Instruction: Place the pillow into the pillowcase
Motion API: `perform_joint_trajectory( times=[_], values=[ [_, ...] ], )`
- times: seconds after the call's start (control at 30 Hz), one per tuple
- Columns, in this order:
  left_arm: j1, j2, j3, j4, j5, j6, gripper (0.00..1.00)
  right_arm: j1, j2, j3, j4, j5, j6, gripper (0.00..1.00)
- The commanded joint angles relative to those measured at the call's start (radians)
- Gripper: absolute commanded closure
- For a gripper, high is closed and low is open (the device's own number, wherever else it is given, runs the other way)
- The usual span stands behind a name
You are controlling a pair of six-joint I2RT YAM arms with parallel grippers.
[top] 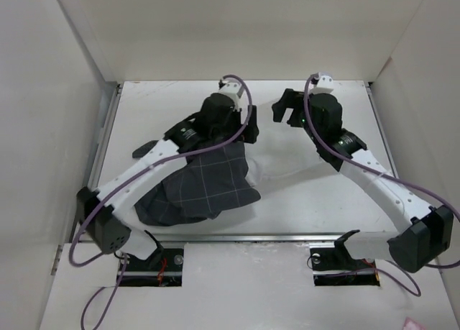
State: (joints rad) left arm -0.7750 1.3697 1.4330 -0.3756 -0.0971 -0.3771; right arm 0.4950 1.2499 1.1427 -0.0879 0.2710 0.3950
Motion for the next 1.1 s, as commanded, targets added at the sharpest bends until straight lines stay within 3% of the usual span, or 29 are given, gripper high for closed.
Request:
perform_joint_trajectory(
  times=[0.0,0.2,0.37,0.4,0.5,0.53,0.6,0.63,0.7,0.8,0.83,1.07],
  values=[
    [-0.003,0.104,0.046,-0.065,0.033,-0.002,0.06,0.002,0.036,0.061,-0.231,-0.036,-0.056,0.00],
    [0.006,0.291,0.153,-0.210,-0.167,-0.052,0.17,-0.018,0.123,0.061,-0.257,-0.153,-0.056,0.00],
    [0.016,0.328,0.164,-0.210,-0.145,-0.062,0.51,-0.039,0.227,0.074,-0.290,-0.142,-0.056,0.00],
    [0.016,0.328,0.164,-0.201,-0.145,-0.062,0.66,-0.039,0.265,0.065,-0.289,-0.142,-0.056,0.00],
    [0.016,0.328,0.164,-0.210,-0.145,-0.071,0.87,-0.061,0.334,0.075,-0.266,-0.168,-0.047,0.00],
    [0.016,0.328,0.164,-0.210,-0.145,-0.071,0.98,-0.061,0.386,0.092,-0.266,-0.168,-0.047,0.03],
    [0.016,0.318,0.164,-0.221,-0.177,-0.080,1.00,-0.061,0.440,0.129,-0.266,-0.211,-0.047,0.13],
    [0.016,0.306,0.164,-0.221,-0.177,-0.080,1.00,-0.061,0.479,0.129,-0.266,-0.225,-0.047,0.27],
    [0.016,0.281,0.150,-0.201,-0.197,-0.069,1.00,-0.061,0.490,0.140,-0.250,-0.260,-0.047,0.41],
    [0.016,0.252,0.138,-0.134,-0.185,-0.048,1.00,-0.070,0.453,0.115,-0.188,-0.311,-0.077,0.93],
    [0.016,0.252,0.138,-0.108,-0.185,-0.016,1.00,-0.070,0.432,0.097,-0.171,-0.341,-0.087,1.00],
    [0.025,0.376,0.409,-0.026,-0.110,0.092,1.00,-0.070,0.136,-0.035,0.106,-0.467,-0.117,1.00]
  ],
)
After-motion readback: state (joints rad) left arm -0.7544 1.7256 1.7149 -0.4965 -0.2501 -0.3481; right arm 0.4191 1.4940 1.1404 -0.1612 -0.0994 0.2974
